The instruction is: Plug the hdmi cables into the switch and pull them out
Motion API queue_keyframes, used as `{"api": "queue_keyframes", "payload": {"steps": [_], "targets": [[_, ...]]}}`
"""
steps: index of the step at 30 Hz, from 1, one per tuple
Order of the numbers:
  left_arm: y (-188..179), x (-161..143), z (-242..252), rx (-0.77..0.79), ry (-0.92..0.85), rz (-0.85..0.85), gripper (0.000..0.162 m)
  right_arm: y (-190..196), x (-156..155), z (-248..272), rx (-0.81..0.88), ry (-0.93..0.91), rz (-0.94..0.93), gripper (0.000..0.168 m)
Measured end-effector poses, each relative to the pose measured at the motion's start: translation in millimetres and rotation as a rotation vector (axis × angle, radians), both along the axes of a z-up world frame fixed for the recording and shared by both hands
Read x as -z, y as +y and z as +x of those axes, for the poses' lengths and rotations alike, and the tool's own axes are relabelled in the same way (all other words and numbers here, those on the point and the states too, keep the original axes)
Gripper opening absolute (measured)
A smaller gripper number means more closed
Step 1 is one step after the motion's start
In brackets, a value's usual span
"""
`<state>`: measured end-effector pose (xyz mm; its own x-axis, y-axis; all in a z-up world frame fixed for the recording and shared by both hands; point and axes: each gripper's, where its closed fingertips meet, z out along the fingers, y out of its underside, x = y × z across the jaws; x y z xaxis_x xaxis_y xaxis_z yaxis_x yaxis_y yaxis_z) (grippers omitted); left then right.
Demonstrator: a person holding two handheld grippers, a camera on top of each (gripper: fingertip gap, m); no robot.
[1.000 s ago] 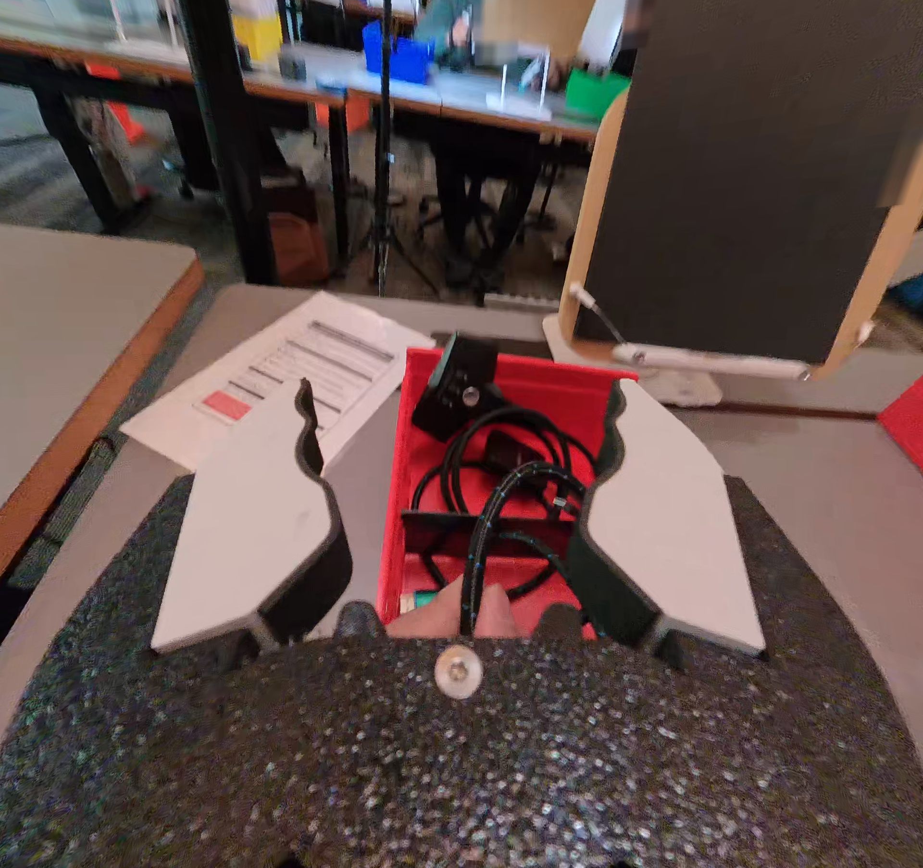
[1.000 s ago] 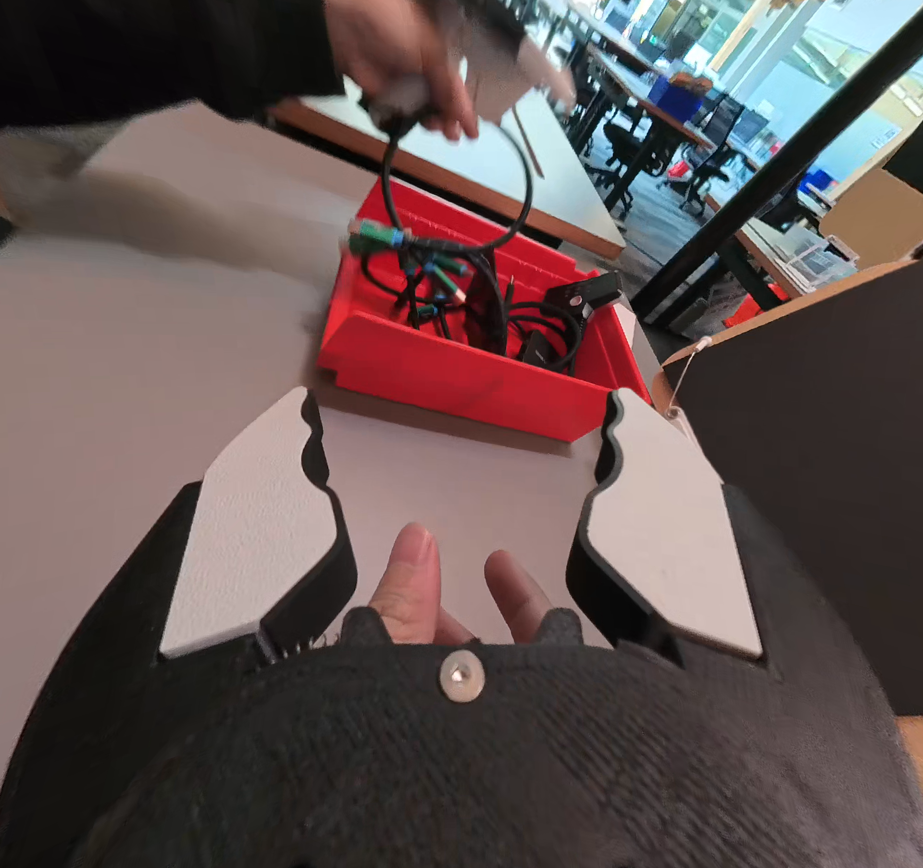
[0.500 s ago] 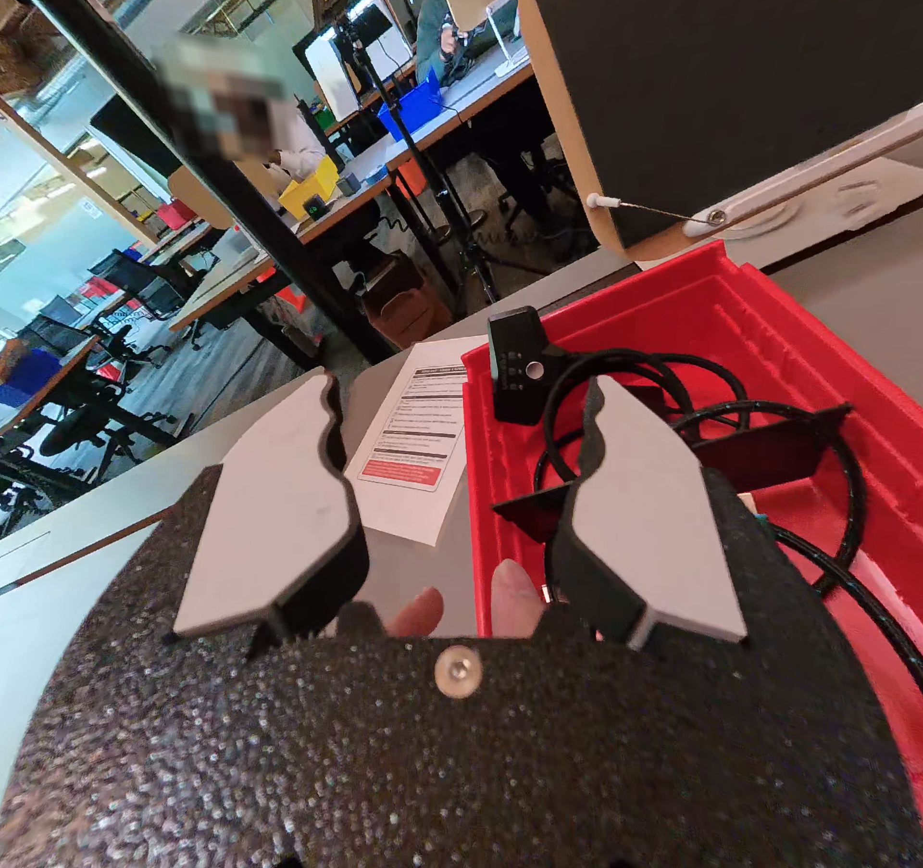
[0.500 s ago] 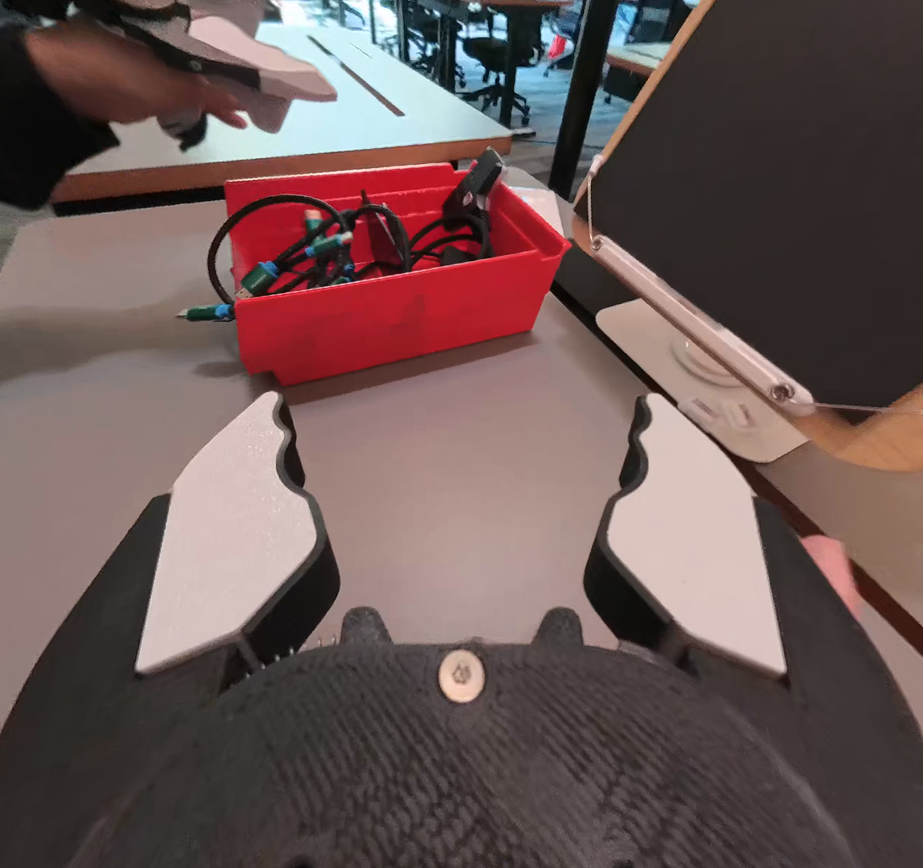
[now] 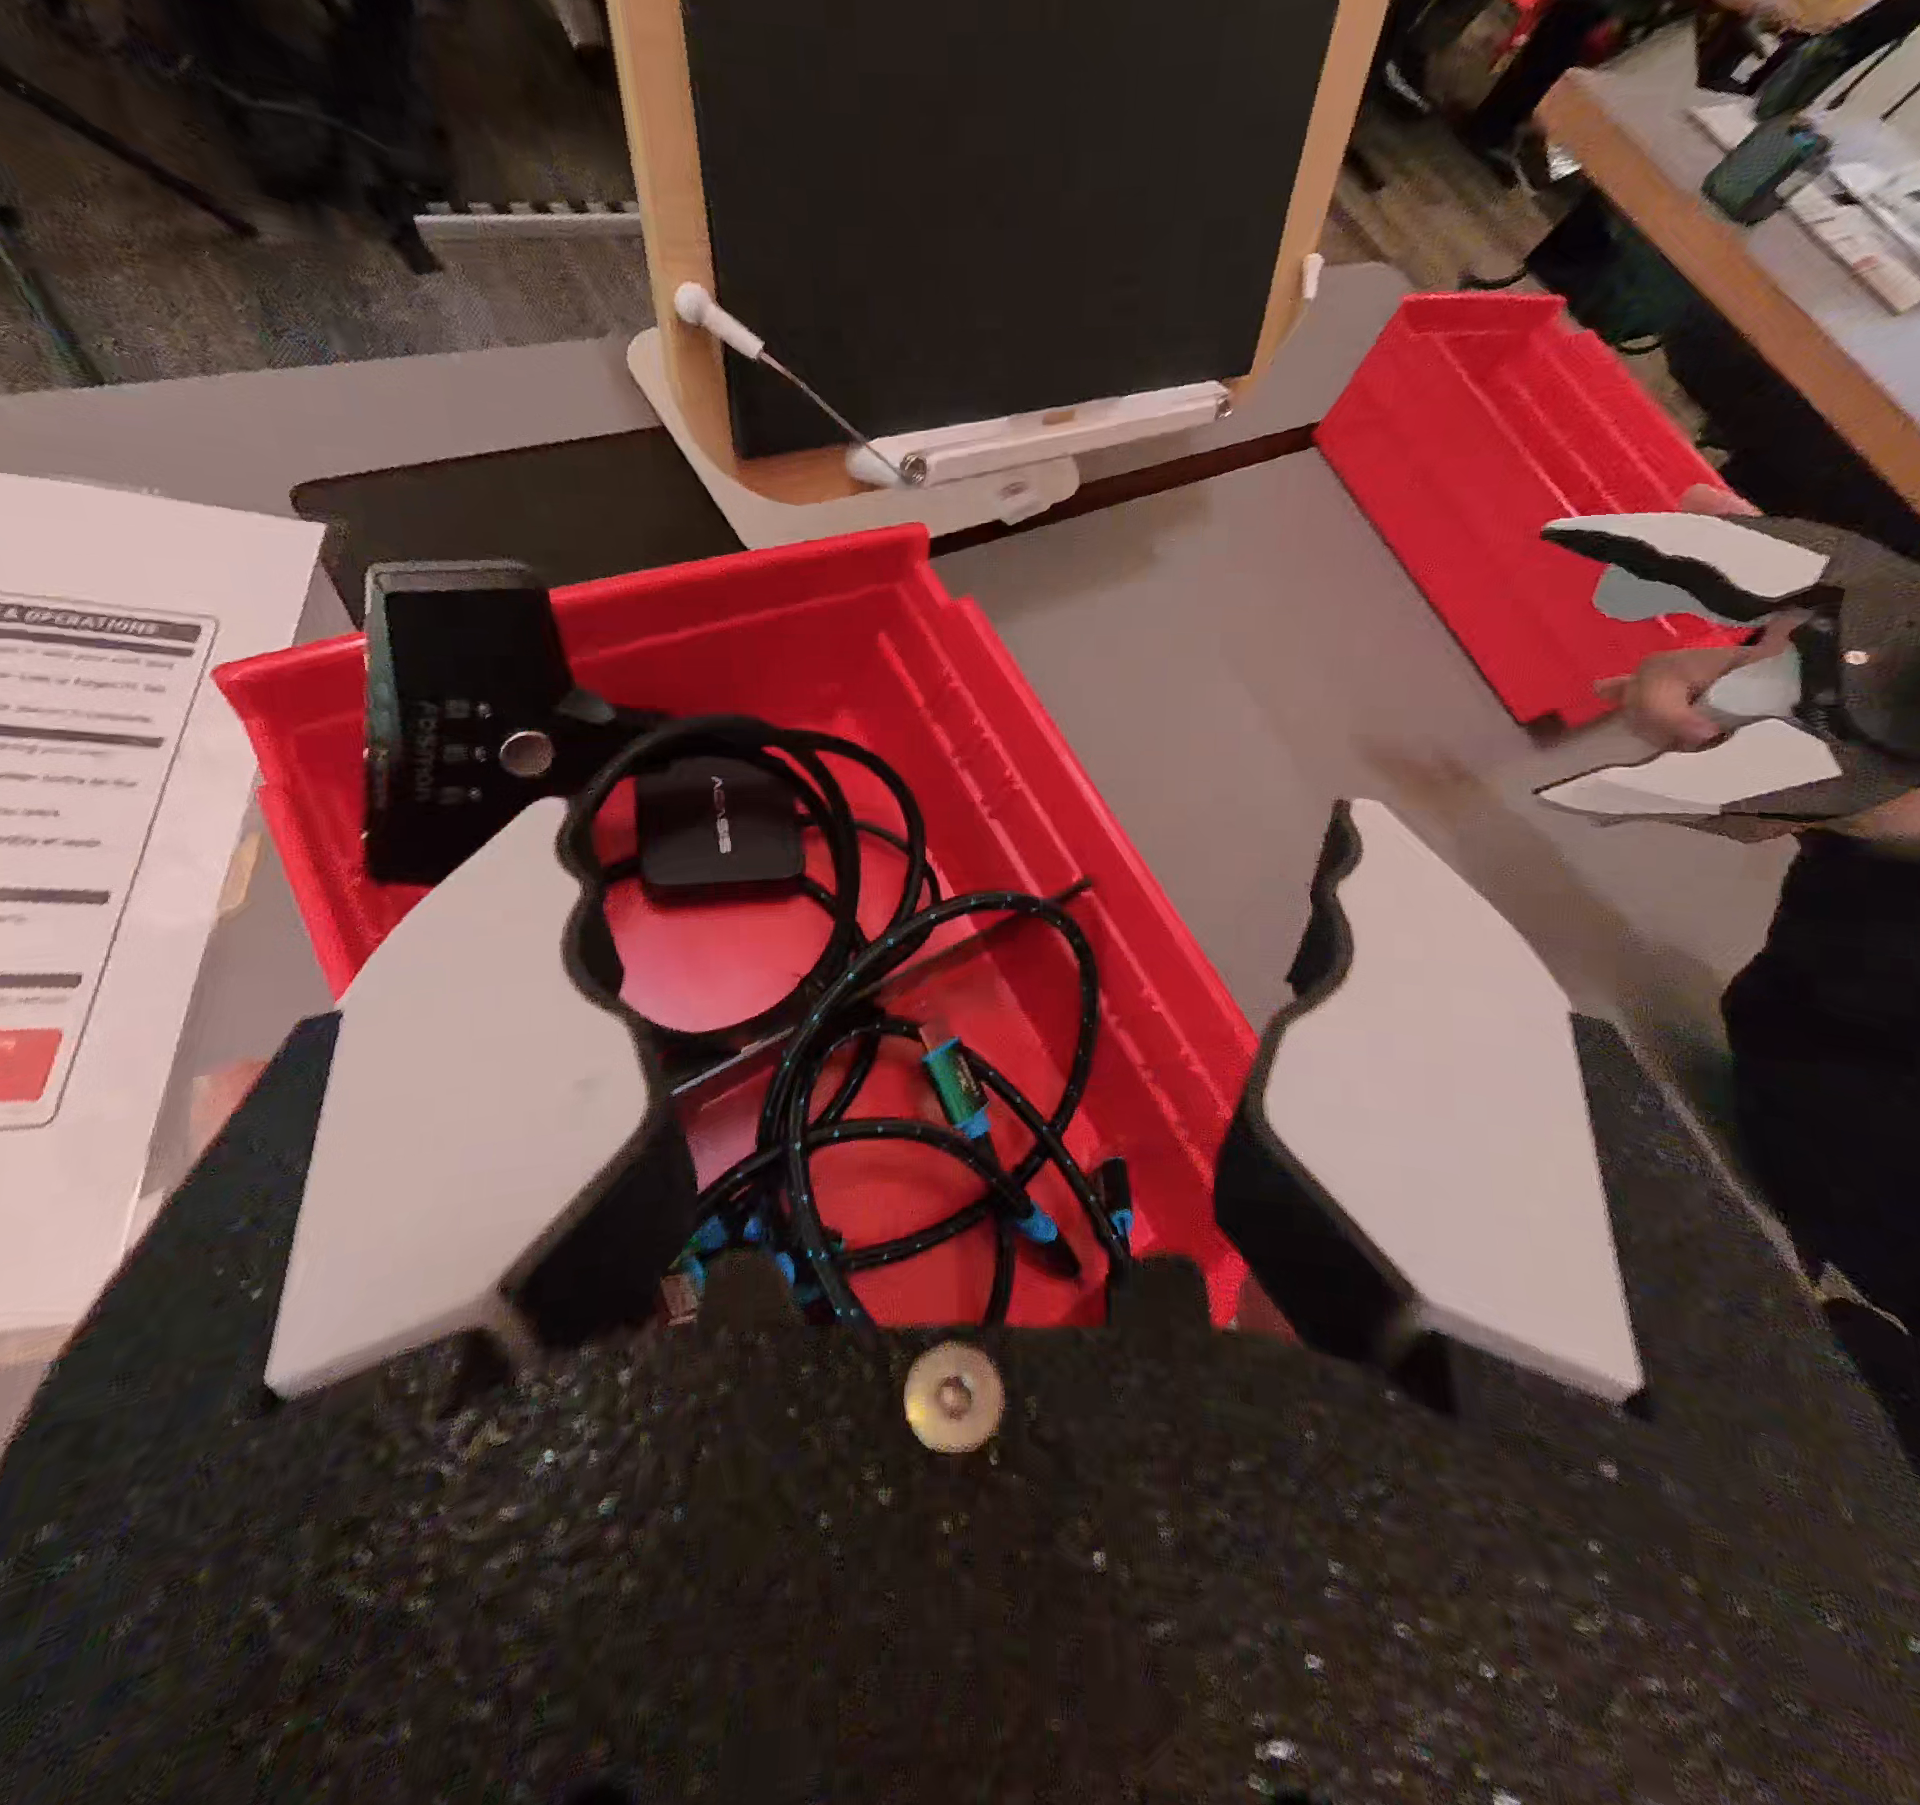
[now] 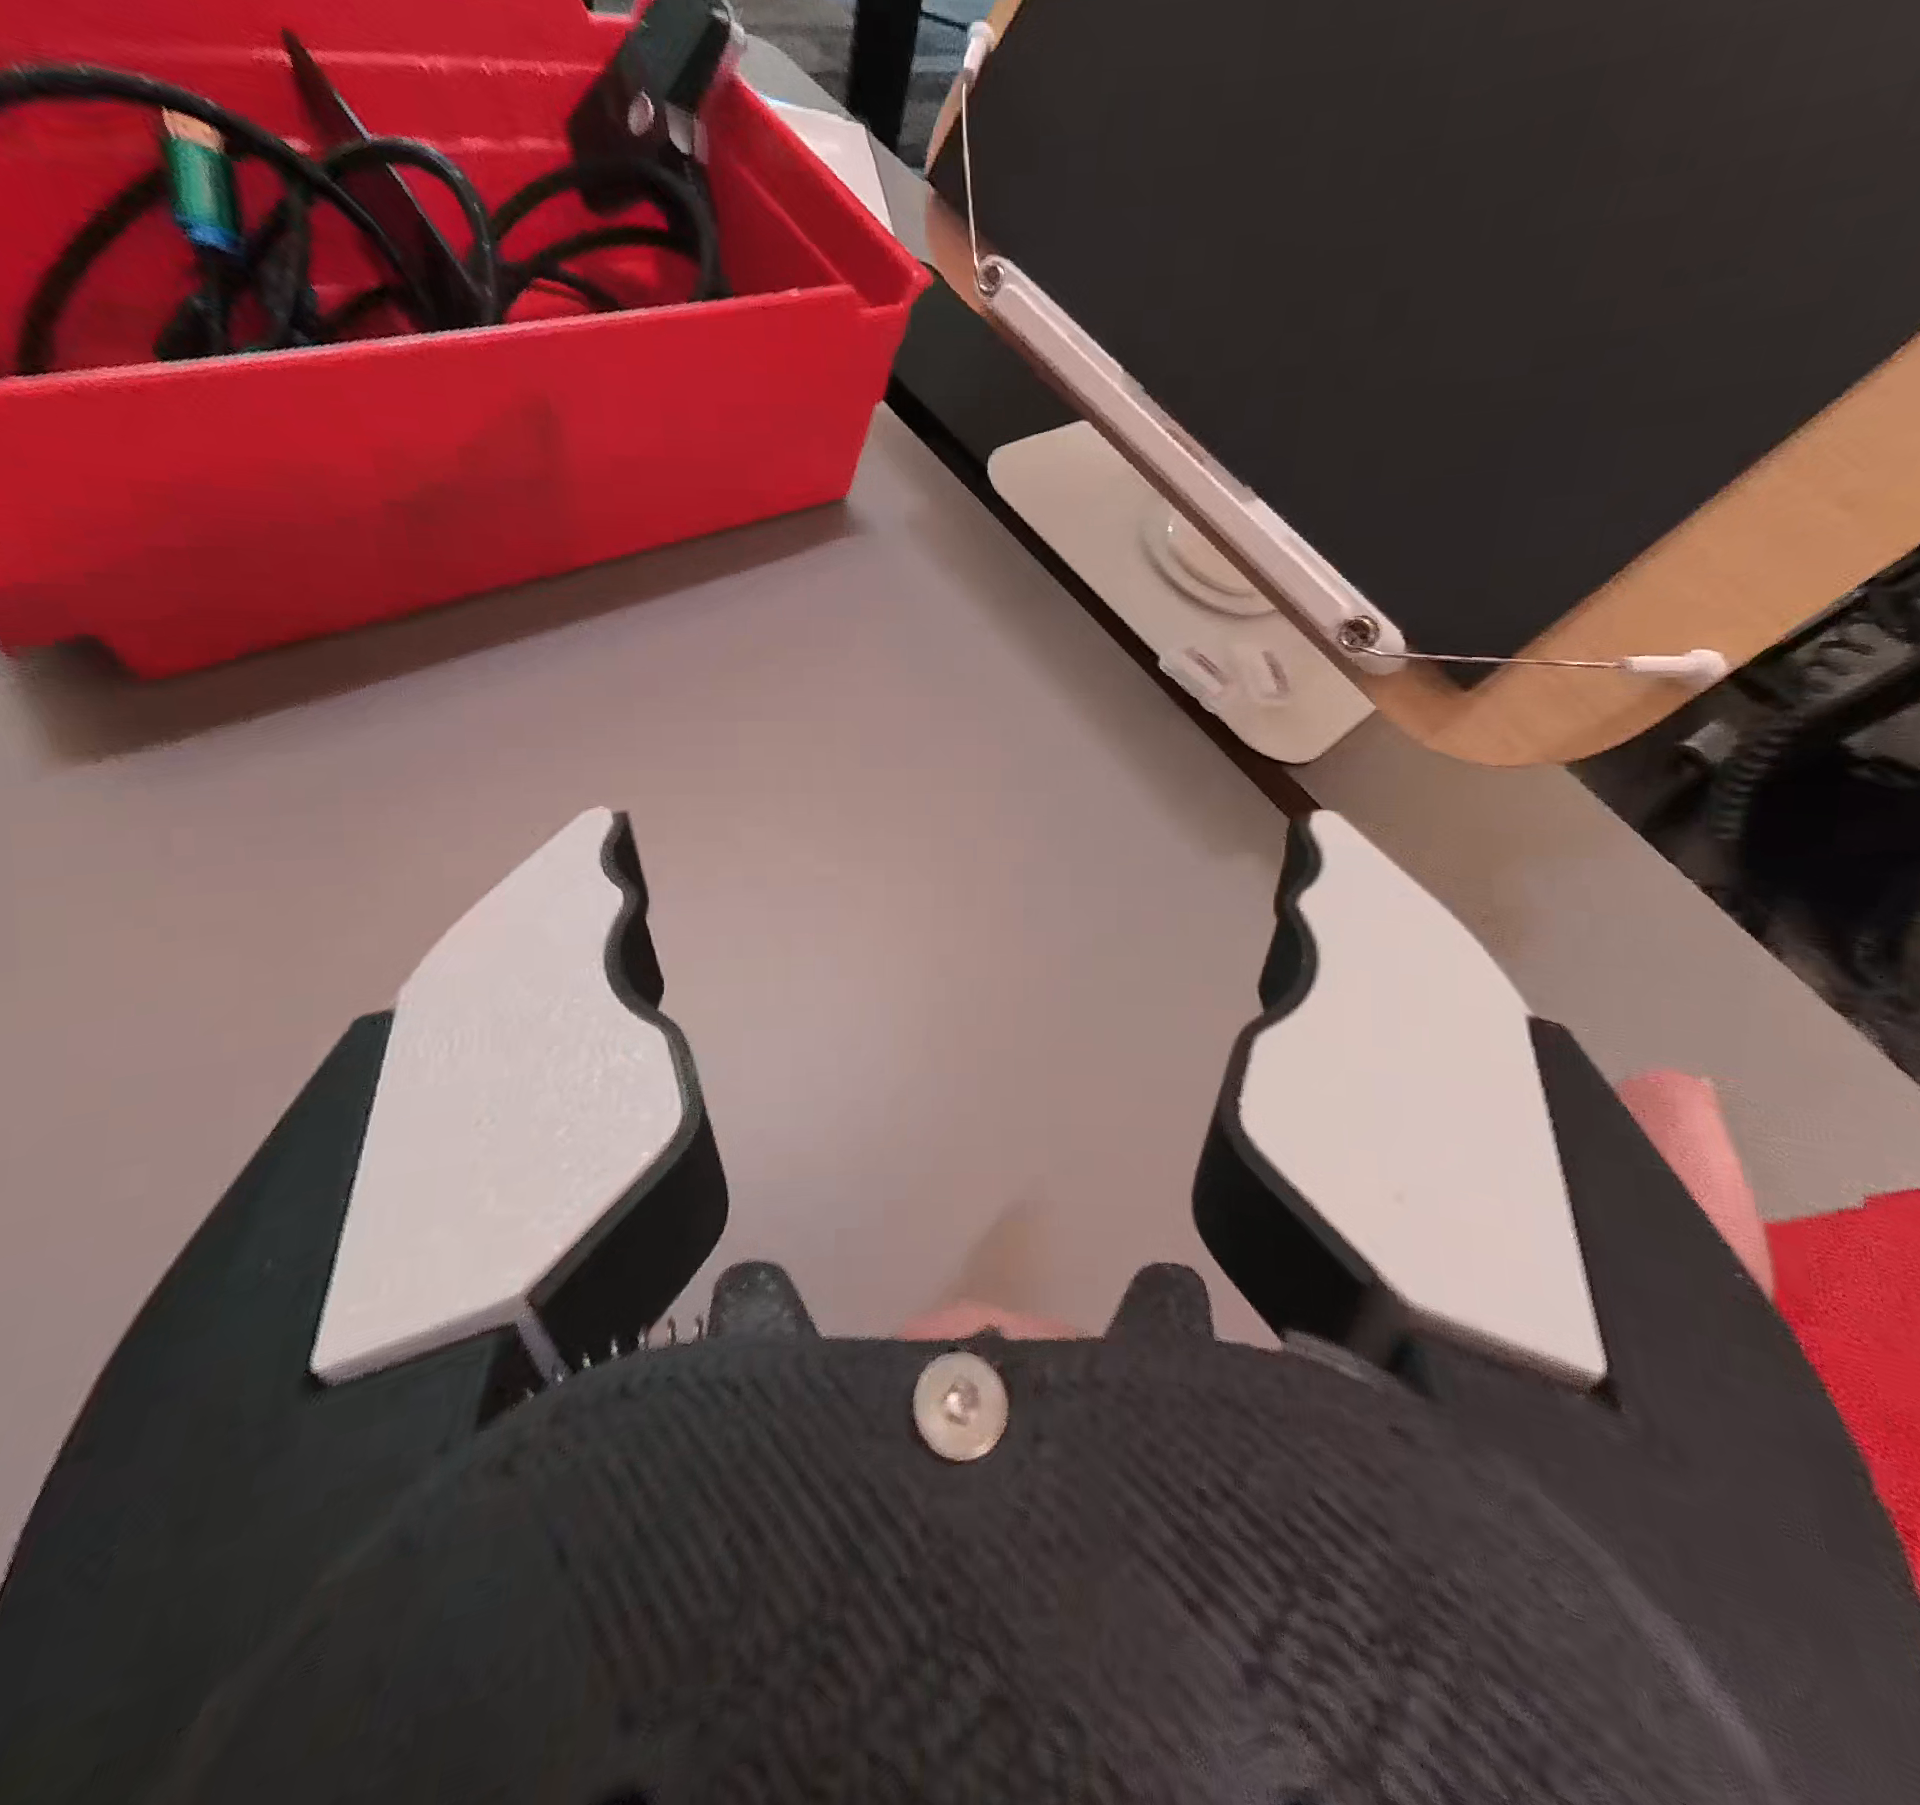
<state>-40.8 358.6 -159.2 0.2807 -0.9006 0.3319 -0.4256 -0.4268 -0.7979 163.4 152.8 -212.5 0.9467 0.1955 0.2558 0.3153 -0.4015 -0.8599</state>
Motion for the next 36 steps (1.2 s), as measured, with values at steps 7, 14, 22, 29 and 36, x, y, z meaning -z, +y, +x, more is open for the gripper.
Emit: {"api": "queue_keyframes", "payload": {"steps": [7,14,22,29,36], "targets": [[-21,-3,13,0.115,-0.034,-0.018,0.118,0,-19,2,-0.027,0.014,0.104,0.122],[29,27,29,-0.302,-0.003,-0.431,0.082,-3,-23,28,0.086,-0.140,0.106,0.117],[42,82,49,-0.405,0.195,-0.570,0.081,-10,-26,47,0.138,-0.194,0.097,0.108],[55,119,55,-0.518,0.312,-0.637,0.070,-11,-27,52,0.144,-0.173,0.104,0.105],[66,142,65,-0.619,0.325,-0.724,0.053,-7,-20,46,0.117,-0.183,0.078,0.105]]}}
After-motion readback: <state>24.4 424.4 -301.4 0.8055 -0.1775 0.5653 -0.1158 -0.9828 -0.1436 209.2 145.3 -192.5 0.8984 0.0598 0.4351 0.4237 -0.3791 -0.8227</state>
